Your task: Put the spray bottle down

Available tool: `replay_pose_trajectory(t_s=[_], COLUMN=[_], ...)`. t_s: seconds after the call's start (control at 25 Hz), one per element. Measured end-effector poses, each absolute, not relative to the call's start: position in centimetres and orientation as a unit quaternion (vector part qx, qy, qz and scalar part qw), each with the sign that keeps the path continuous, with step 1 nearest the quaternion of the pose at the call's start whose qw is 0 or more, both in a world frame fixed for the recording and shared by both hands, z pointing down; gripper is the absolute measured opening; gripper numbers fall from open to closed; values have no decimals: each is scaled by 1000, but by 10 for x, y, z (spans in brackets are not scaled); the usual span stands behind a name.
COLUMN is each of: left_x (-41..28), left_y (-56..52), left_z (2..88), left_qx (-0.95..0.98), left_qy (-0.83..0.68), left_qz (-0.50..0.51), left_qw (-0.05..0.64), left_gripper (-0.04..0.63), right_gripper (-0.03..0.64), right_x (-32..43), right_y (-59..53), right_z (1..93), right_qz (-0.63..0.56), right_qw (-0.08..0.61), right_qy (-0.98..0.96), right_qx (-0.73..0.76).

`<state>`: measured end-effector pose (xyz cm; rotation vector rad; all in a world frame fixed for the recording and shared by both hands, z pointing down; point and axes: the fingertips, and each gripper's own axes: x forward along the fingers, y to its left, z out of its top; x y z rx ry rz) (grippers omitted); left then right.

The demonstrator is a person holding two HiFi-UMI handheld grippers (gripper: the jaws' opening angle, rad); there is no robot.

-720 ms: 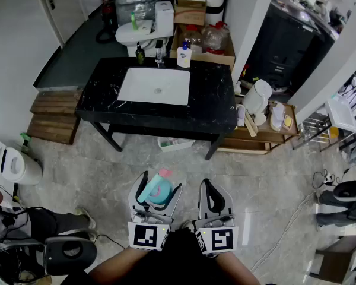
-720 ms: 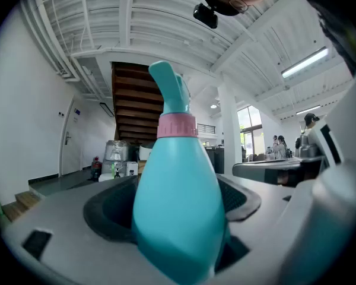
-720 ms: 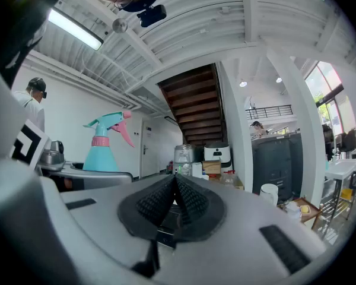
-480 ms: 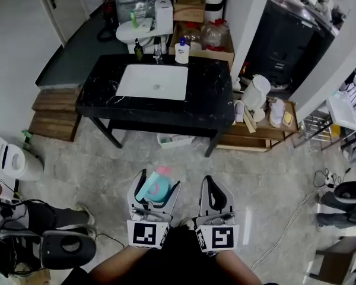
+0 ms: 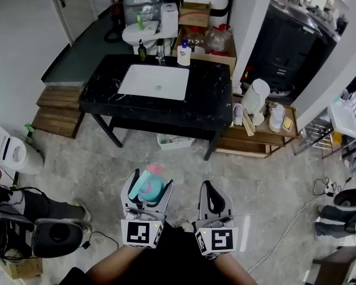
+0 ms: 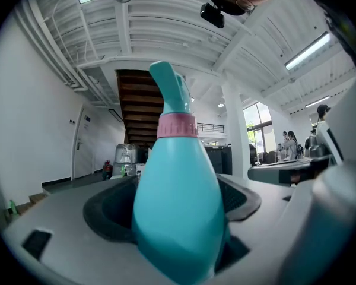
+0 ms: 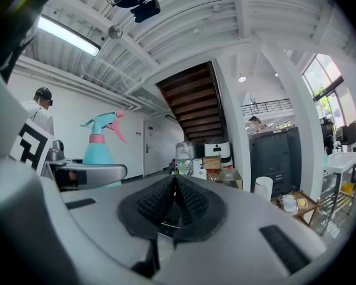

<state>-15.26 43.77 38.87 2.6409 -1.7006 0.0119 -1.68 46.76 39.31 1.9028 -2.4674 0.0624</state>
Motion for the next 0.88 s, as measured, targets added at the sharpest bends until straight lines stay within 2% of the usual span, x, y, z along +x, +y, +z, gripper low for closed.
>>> replay_pose_trajectory(t_s=[0.4,0.88], left_x=[-147,-111], left_y=[431,369], left_z=[397,411], left_qx=[835,859], left_qy=[-550,-512], left_qz=[15,22], left_qw=[-1,4], left_gripper=[400,400], right_gripper=[15,15], right_x=[-4,34], right_y=[476,433], right_z=[399,420], right_qz=[19,41], right_qw=[19,32], right_qy=[-806,-774], right_qx=[592,631])
